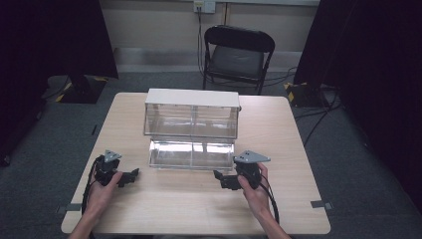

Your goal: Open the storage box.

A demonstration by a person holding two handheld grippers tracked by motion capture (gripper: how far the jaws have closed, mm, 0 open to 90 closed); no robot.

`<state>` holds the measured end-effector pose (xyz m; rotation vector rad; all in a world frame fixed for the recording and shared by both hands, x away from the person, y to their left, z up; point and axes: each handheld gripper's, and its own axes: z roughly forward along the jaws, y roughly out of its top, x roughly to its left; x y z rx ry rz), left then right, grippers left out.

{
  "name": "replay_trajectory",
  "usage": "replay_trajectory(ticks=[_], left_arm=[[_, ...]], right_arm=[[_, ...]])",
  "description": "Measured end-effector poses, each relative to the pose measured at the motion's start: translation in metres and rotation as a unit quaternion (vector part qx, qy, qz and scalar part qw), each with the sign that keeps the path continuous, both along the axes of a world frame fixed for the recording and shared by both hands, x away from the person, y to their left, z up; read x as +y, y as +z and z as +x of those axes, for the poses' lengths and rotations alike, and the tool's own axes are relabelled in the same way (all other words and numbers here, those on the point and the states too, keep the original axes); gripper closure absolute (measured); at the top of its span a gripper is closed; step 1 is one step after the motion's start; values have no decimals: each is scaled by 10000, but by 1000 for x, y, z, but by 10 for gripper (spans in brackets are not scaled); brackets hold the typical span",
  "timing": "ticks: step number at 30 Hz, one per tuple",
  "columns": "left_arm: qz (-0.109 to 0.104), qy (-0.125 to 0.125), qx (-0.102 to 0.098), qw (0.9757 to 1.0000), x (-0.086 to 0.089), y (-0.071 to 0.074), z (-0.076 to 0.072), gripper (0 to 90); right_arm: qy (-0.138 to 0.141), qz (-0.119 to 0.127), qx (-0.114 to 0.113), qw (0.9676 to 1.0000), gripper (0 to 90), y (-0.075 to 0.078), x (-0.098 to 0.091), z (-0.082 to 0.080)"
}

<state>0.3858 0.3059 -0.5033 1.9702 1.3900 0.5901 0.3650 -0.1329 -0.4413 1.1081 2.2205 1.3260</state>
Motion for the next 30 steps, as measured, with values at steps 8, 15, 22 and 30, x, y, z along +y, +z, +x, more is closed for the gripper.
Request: replay_trajectory(ticks=[8,15,22,30], left_arm=[[0,1,0,10000,0,0,0,40],[-1,0,0,10000,0,0,0,40],[0,0,0,10000,0,0,0,40],[0,0,0,10000,0,0,0,40]], right_arm=[[-9,14,-15,10000,118,1,0,0],[-6,16,-34,10000,118,2,0,0],[-19,39,-40,10000,118,2,0,0],[-35,31,-43,10000,112,3,0,0]])
